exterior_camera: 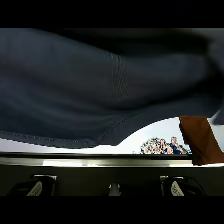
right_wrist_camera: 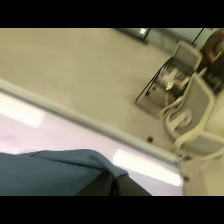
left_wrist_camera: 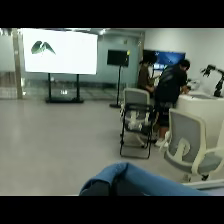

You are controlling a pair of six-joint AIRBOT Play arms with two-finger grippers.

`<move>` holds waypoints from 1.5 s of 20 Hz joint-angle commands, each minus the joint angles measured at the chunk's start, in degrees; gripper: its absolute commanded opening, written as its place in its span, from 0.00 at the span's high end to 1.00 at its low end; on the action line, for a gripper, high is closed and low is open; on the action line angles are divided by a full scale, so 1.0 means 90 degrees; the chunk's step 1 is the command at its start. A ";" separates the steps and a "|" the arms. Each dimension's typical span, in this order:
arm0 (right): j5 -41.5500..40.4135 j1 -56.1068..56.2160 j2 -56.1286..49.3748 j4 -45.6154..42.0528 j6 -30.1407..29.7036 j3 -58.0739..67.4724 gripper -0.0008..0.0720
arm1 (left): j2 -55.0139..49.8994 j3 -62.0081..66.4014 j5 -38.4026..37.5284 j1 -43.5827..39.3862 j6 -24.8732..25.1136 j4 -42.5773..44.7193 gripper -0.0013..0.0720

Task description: Fold the shirts.

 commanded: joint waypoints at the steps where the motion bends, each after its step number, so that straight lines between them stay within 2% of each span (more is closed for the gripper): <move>1: 0.2106 -0.0002 -0.0430 -0.0087 0.0345 -0.0974 0.97 | 0.0051 -0.1280 -0.0826 0.0005 -0.0095 0.0209 0.95; 3: 0.2130 -0.0002 -0.0614 -0.0083 0.0340 -0.2399 0.97 | 0.0041 -0.2749 -0.0748 -0.0073 -0.0046 0.0189 0.95; 5: 0.1375 -0.0002 -0.0687 -0.0083 0.0245 -0.4104 0.97 | -0.0056 -0.4430 -0.0177 -0.0321 0.0005 0.0187 0.95; 7: -0.0376 -0.0002 -0.0770 -0.0078 0.0245 -0.5787 0.97 | -0.0350 -0.5955 0.1044 -0.0665 0.0044 0.0092 0.95; 9: -0.1970 -0.0002 -0.1064 -0.0068 0.0248 -0.6900 0.97 | -0.0913 -0.6941 0.2319 -0.0986 0.0041 -0.0345 0.95; 12: -0.2905 -0.0002 -0.1829 -0.0032 0.0396 -0.7249 0.97 | -0.2164 -0.7123 0.3026 -0.1212 0.0046 -0.0748 0.95; 15: -0.3466 -0.0002 -0.2317 0.0236 0.0396 -0.7249 0.97 | -0.3140 -0.6846 0.3021 -0.1209 0.0044 -0.0930 0.95; 18: -0.3750 -0.0002 -0.2436 0.0427 0.0391 -0.7247 0.96 | -0.3412 -0.6642 0.2982 -0.1209 0.0044 -0.0988 0.95; 19: -0.3767 -0.0005 -0.2436 0.0430 0.0386 -0.7218 0.87 | -0.3388 -0.6618 0.3002 -0.1209 0.0049 -0.0986 0.95; 20: -0.3708 -0.0005 -0.2436 0.0427 0.0291 -0.7135 0.56 | -0.3381 -0.6562 0.2956 -0.1190 0.0051 -0.0984 0.95; 21: -0.3480 -0.0005 -0.2436 0.0420 0.0046 -0.6955 0.33 | -0.3364 -0.6501 0.2883 -0.1180 0.0095 -0.0984 0.95; 23: -0.2875 -0.0010 -0.2436 0.0325 -0.0342 -0.6414 0.29 | -0.3344 -0.6314 0.2601 -0.1183 0.0321 -0.0981 0.95; 26: -0.2251 -0.0010 -0.2453 0.0036 -0.0379 -0.6076 0.14 | -0.3339 -0.6086 0.2096 -0.1183 0.0641 -0.0981 0.95; 30: -0.0641 -0.0007 -0.2868 0.0243 -0.0449 -0.6314 0.14 | -0.3344 -0.6076 0.1741 -0.1183 0.0843 -0.0911 0.95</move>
